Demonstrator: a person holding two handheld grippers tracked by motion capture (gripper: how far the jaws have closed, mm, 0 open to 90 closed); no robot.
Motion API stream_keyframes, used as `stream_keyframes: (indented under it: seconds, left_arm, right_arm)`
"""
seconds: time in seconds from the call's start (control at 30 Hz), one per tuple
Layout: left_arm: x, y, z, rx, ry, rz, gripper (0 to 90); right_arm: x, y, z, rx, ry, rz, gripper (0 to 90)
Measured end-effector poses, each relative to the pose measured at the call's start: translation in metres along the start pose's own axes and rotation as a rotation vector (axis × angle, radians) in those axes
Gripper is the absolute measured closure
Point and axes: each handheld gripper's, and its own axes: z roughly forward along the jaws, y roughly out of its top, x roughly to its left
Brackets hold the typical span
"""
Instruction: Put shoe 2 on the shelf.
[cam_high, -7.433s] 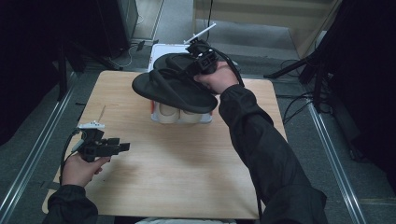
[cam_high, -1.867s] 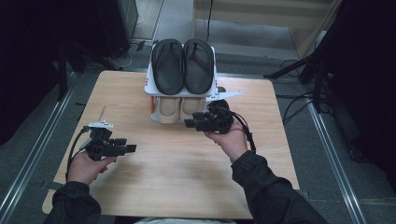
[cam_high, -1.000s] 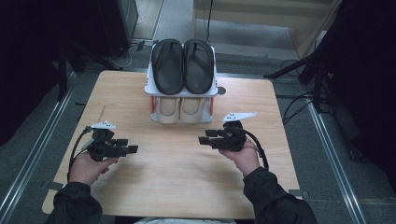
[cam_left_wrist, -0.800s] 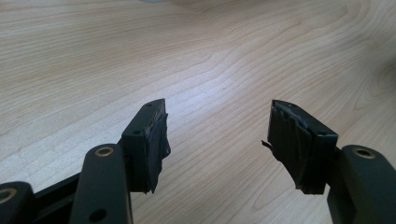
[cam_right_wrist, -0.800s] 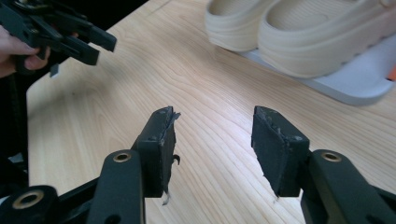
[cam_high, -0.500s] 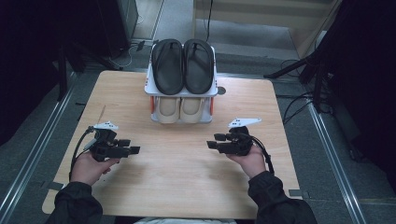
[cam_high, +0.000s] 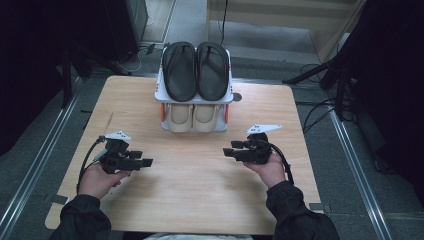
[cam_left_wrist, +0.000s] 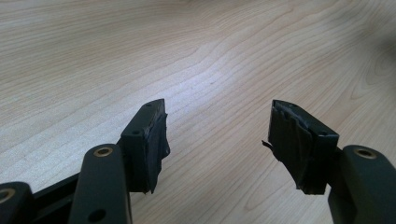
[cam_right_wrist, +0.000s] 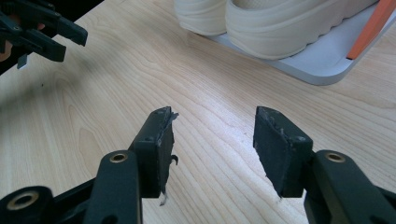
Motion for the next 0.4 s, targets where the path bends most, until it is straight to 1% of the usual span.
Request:
stream_keyframes:
  seconds: [0.13,0.2,0.3,0.37,0.4]
  left_arm:
    - [-0.0001,0.0001,0.0006,0.002,-0.001,0.001,37.7]
    - [-0.0003,0.0002,0.0012,0.003,-0.009,0.002,37.6]
    - [-0.0011,0.0006,0.0019,0.003,-0.01,0.003,37.3]
    - [-0.0022,0.0015,0.0026,0.002,-0.004,0.001,37.1]
    - [-0.0027,0.002,0.0033,0.002,-0.003,0.001,37.0]
  right_arm:
    - [0.0005,-0.0001,0.0006,0.006,-0.005,-0.014,48.3]
    - [0.0001,-0.0003,0.0011,0.012,-0.014,-0.024,48.3]
    - [-0.0011,-0.0002,0.0012,0.007,-0.015,-0.021,48.3]
    - [-0.0016,-0.0004,0.0013,0.007,-0.018,-0.022,47.6]
    - [-0.0018,-0.0007,0.0016,0.013,-0.021,-0.024,46.8]
